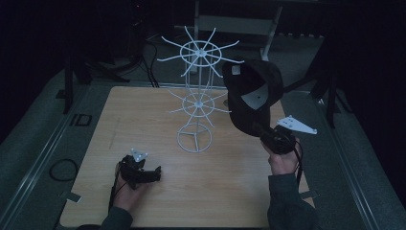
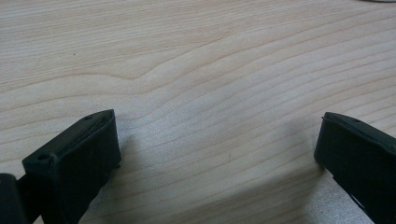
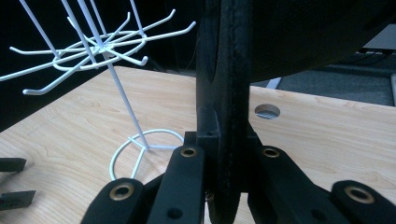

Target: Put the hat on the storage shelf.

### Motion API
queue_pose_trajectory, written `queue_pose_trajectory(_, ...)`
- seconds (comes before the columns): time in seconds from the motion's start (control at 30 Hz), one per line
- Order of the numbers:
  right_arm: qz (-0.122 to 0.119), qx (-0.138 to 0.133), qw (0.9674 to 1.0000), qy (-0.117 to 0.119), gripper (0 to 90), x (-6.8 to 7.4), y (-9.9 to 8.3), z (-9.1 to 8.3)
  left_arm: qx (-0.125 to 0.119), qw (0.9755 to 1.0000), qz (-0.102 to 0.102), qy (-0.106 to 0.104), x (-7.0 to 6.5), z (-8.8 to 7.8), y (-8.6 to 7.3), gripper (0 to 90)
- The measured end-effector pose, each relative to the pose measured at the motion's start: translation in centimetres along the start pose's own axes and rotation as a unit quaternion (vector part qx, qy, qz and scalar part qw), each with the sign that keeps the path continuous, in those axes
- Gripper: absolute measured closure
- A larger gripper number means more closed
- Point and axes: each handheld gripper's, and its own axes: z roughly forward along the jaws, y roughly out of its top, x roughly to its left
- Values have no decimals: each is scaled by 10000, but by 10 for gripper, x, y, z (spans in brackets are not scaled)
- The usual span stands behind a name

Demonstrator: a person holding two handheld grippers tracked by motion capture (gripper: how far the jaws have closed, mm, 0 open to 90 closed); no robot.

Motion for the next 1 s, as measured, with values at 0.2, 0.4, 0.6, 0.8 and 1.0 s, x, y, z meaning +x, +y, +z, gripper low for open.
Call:
queue_pose_trajectory(0.2,-22,-25,10000,-3,867,0,2,-1,1,10000,1,-1,0,0,0,1)
queue_pose_trajectory(0.4,-27,-47,10000,-12,867,0,3,-2,-2,10000,-1,-2,0,0,0,1)
queue_pose_trajectory(0.6,-25,-80,10000,-33,867,0,4,-2,-1,10000,-1,-2,0,0,0,1)
queue_pose_trajectory(0.8,-41,-90,9999,-31,867,0,5,-3,-1,10000,-7,-5,0,0,0,1)
queue_pose_trajectory(1.0,-41,-103,9999,-39,867,0,5,-2,-1,10000,-9,-4,0,0,0,1)
